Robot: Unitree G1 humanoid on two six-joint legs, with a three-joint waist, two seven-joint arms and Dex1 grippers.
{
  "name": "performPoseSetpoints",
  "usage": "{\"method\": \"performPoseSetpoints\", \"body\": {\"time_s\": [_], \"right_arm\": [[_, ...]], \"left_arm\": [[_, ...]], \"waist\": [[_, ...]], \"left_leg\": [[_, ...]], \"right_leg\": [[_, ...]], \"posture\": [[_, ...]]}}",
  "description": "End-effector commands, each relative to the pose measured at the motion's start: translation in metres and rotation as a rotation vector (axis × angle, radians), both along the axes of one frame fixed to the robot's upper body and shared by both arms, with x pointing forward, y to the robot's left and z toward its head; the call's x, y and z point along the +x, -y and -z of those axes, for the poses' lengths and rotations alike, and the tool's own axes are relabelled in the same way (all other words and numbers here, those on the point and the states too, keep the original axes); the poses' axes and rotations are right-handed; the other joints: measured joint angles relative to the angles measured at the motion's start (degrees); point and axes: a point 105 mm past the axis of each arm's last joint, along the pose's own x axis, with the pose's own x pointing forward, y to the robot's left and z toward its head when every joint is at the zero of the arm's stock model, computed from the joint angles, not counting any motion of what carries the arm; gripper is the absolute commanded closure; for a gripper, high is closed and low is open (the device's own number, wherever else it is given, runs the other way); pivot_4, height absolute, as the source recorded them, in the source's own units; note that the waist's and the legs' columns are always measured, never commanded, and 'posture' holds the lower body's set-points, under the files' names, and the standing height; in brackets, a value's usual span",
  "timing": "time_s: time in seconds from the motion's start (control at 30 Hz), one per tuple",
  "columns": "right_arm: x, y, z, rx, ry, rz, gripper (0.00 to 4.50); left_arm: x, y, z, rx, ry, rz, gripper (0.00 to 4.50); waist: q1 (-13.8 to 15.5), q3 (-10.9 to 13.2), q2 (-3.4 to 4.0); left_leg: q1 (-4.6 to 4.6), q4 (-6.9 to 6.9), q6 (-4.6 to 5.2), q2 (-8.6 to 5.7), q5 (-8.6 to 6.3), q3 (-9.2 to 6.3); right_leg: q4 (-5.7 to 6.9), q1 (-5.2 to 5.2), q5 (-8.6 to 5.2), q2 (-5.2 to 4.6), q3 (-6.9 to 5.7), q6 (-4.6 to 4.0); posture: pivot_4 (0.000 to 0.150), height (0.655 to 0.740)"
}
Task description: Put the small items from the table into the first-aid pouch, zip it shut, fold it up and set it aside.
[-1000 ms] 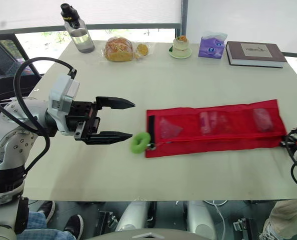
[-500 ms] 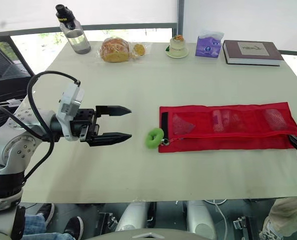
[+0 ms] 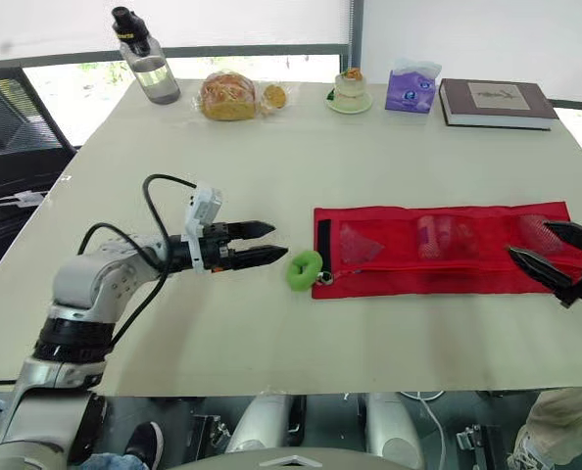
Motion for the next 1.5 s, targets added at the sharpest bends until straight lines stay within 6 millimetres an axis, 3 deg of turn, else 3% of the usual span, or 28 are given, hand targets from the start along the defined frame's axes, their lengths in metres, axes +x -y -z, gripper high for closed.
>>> {"method": "performPoseSetpoints", "body": {"time_s": [0.03,0.27,0.4,0.63,0.93,1.03,1.07,1.1,1.17,1.23,1.3,1.33,1.5], "right_arm": [[-0.004,-0.026,-0.013,0.005,0.043,-0.101,0.06],[-0.005,-0.045,-0.023,0.020,0.079,-0.163,0.06],[-0.004,-0.053,-0.026,0.014,0.094,-0.189,0.06],[-0.004,-0.065,-0.022,0.032,0.091,-0.229,0.06],[-0.008,-0.078,-0.028,0.070,0.101,-0.275,0.06],[-0.010,-0.082,-0.032,0.091,0.112,-0.297,0.00],[-0.011,-0.084,-0.032,0.093,0.109,-0.310,0.00],[-0.013,-0.086,-0.034,0.102,0.107,-0.333,0.00],[-0.018,-0.093,-0.039,0.123,0.111,-0.391,0.00],[-0.020,-0.097,-0.043,0.139,0.116,-0.420,0.00],[-0.024,-0.103,-0.046,0.150,0.113,-0.464,0.00],[-0.025,-0.106,-0.047,0.151,0.110,-0.483,0.00],[-0.021,-0.121,-0.036,0.052,0.101,-0.544,0.00]], "left_arm": [[0.024,0.007,0.003,-0.077,-0.117,-0.091,0.00],[0.037,0.034,0.030,-0.099,-0.349,-0.096,0.00],[0.030,0.057,0.049,-0.085,-0.508,-0.048,0.00],[0.013,0.091,0.052,-0.153,-0.673,0.063,0.00],[0.010,0.098,0.046,-0.282,-0.773,0.078,0.00],[0.009,0.095,0.047,-0.288,-0.779,0.069,0.87],[0.009,0.094,0.047,-0.289,-0.781,0.067,1.43],[0.009,0.093,0.048,-0.289,-0.784,0.063,1.61],[0.009,0.090,0.050,-0.294,-0.791,0.051,2.41],[0.010,0.089,0.050,-0.295,-0.793,0.045,3.44],[0.011,0.086,0.051,-0.298,-0.793,0.033,4.04],[0.012,0.086,0.051,-0.301,-0.794,0.029,4.26],[0.013,0.083,0.049,-0.307,-0.794,0.020,4.27]], "waist": [[0.3,0.0,0.00],[-0.3,0.0,-0.03],[-0.2,0.0,0.00],[0.5,-0.1,-0.01],[0.7,-0.1,-0.01],[0.7,-0.1,-0.01],[0.7,-0.1,-0.02],[0.7,-0.1,-0.02],[0.6,-0.1,-0.02],[0.6,-0.1,-0.01],[0.6,-0.1,-0.01],[0.6,-0.1,-0.01],[0.4,-0.1,-0.01]], "left_leg": [[0.00,0.01,0.00,-0.01,0.00,0.00],[-0.02,-0.03,0.00,-0.06,0.00,-0.05],[0.01,-0.01,0.00,-0.09,0.00,-0.04],[0.01,0.00,0.00,-0.09,0.00,-0.05],[0.02,0.00,0.00,-0.20,0.00,-0.14],[0.02,-0.01,0.00,-0.20,0.00,-0.16],[0.01,-0.01,0.00,-0.20,0.00,-0.17],[0.01,-0.01,0.00,-0.19,0.00,-0.17],[0.00,-0.01,0.00,-0.19,0.00,-0.17],[0.03,-0.01,0.00,-0.14,0.00,-0.17],[0.08,0.00,0.00,-0.13,0.00,-0.17],[0.10,0.00,0.00,-0.11,0.00,-0.16],[0.09,0.00,0.00,-0.08,0.00,-0.16]], "right_leg": [[-0.02,0.01,0.00,0.01,0.02,0.01],[-0.03,0.00,0.02,-0.02,0.11,0.00],[0.03,0.01,0.02,-0.01,0.06,0.00],[0.00,0.05,0.01,-0.10,0.06,0.00],[0.01,0.05,0.01,-0.11,0.06,0.02],[0.01,0.04,0.01,-0.11,0.07,0.00],[0.01,0.04,0.03,-0.11,0.07,-0.03],[0.01,0.04,0.04,-0.11,0.07,-0.04],[0.01,0.03,0.04,-0.10,0.07,-0.04],[0.02,0.03,0.04,-0.10,0.07,-0.04],[0.05,0.06,0.02,-0.09,0.06,0.00],[0.05,0.07,0.02,-0.09,0.05,0.00],[0.05,0.07,0.02,-0.08,0.05,-0.01]], "posture": [[0.150,0.7400],[0.150,0.7400],[0.150,0.7400],[0.150,0.7400],[0.150,0.7400],[0.150,0.7400],[0.150,0.7400],[0.150,0.7400],[0.150,0.7400],[0.150,0.7400],[0.150,0.7400],[0.150,0.7400],[0.150,0.7400]]}}
